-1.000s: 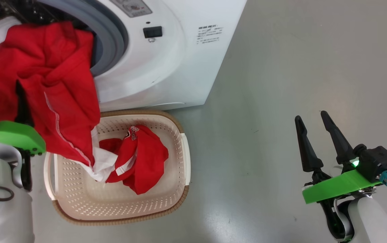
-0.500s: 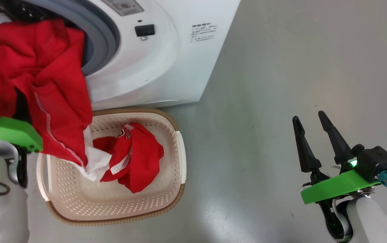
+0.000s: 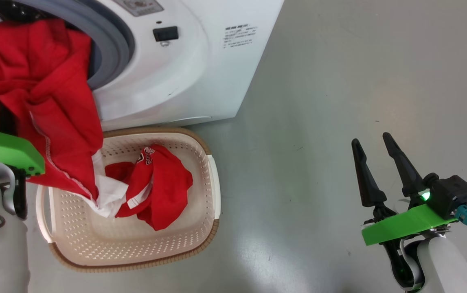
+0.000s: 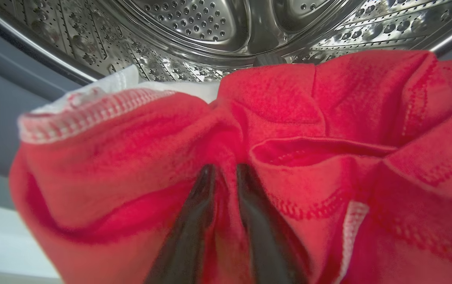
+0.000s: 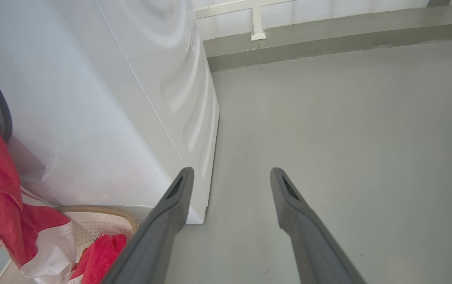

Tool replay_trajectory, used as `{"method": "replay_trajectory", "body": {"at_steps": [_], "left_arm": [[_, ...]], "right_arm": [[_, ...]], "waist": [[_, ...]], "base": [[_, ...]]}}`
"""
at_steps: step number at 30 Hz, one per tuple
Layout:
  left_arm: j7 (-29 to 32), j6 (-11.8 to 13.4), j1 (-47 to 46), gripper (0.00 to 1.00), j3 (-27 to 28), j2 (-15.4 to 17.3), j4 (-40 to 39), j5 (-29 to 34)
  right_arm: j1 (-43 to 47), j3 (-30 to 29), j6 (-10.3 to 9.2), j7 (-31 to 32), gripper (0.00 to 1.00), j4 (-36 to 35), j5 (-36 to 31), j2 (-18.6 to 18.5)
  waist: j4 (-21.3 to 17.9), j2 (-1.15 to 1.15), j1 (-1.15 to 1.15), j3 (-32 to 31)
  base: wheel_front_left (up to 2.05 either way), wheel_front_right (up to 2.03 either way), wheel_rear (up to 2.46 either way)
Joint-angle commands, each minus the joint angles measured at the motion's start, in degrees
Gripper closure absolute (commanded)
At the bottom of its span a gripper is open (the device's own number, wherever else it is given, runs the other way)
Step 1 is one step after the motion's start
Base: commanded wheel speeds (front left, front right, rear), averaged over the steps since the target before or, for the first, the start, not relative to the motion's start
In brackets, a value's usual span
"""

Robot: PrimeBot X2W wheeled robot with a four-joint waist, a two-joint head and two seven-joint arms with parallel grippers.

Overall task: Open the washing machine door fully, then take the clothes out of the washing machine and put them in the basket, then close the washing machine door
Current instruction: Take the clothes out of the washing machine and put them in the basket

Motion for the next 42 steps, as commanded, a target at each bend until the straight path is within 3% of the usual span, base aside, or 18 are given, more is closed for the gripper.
{"method": "replay_trajectory", "body": {"at_steps": [1, 6, 15, 30, 42], "left_arm": [[-0.27, -0.45, 0.23, 0.71, 0.85, 2.42, -0.83, -0.40], [-0.27, -0.71, 0.17, 1.00, 0.71, 1.84, -2.50, -1.08], [-0.27, -1.27, 3.94, 1.00, 0.95, -0.87, -11.64, -4.29], [-0.27, -1.32, 16.05, 1.00, -3.78, -4.73, -25.78, -8.27], [-0.27, -1.32, 25.88, 1.00, -8.47, -6.96, -29.94, -9.29]], "right_arm": [[-0.61, 1.30, 0.37, -0.37, 0.00, -1.37, 0.16, -0.13], [-0.82, 1.01, 0.37, -0.37, 0.00, -1.28, 0.06, -0.02], [-0.62, 0.55, 0.37, -0.37, 0.00, -0.82, 0.08, 0.19], [1.62, 0.05, 0.37, -0.37, 0.00, -0.37, 0.17, 0.29], [3.50, 0.13, 0.37, -0.37, 0.00, -0.26, 0.30, 0.09]], "waist": [[0.03, 0.00, 0.00, 0.03], [0.26, 0.00, 0.00, 0.00], [1.38, 0.00, 0.00, -1.58], [3.57, 0.00, 0.00, -5.80], [4.94, 0.00, 0.00, -7.99]], "base": [[0.00, 0.00, 0.00], [0.00, 0.00, 0.00], [0.00, 0.00, 0.00], [0.00, 0.00, 0.00], [0.00, 0.00, 0.00]]}}
